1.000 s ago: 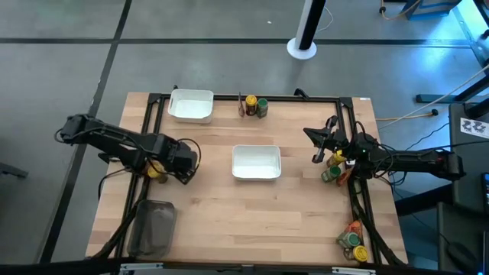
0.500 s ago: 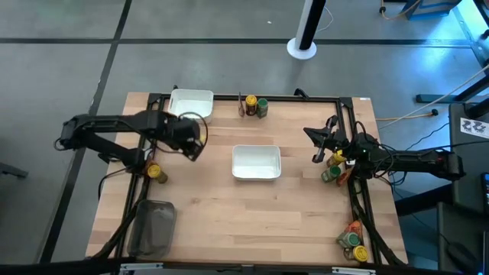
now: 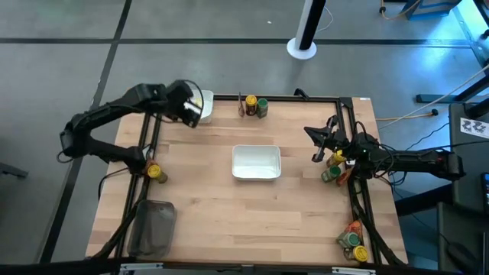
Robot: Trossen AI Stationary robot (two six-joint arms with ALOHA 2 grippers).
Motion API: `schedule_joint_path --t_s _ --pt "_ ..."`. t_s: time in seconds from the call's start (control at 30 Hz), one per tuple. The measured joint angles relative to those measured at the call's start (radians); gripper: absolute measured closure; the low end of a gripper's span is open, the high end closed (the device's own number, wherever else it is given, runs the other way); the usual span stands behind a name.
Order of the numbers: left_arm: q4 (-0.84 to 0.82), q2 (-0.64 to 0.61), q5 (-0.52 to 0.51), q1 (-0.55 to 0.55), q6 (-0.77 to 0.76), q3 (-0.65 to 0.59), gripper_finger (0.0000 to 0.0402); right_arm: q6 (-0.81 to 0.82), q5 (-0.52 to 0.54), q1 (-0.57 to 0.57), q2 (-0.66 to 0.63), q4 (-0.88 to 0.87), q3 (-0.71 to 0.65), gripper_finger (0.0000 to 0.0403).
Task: Sort spices by type
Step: Put the green seasoning bottle into the top white bin
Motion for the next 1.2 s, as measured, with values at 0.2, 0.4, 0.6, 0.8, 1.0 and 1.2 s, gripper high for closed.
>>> schedule_joint_path --t_s 0.2,0.4,0.6,0.8,1.0,1.2 --pt "0.013 0.061 0.01 0.159 0.11 0.0 0.0214 0.0 0.034 0.0 0.0 0.003 0.0 0.0391" --pt "0.027 0.164 0.012 0.281 0.179 0.026 0.0214 0.0 0.034 0.0 0.0 0.019 0.0 0.0391" --pt "0.025 0.268 0.012 0.363 0.21 0.111 0.0214 -0.026 0.034 0.0 0.0 0.019 0.0 0.0391" --pt "0.028 0.364 0.052 0.438 0.229 0.171 0.0214 -0.029 0.034 0.0 0.0 0.018 0.0 0.0391" --pt "0.027 0.438 0.06 0.496 0.231 0.175 0.0214 -0.05 0.034 0.0 0.0 0.018 0.0 0.0391" --pt "0.028 0.481 0.06 0.529 0.231 0.175 0.0214 -0.05 0.035 0.0 0.0 0.018 0.0 0.0391"
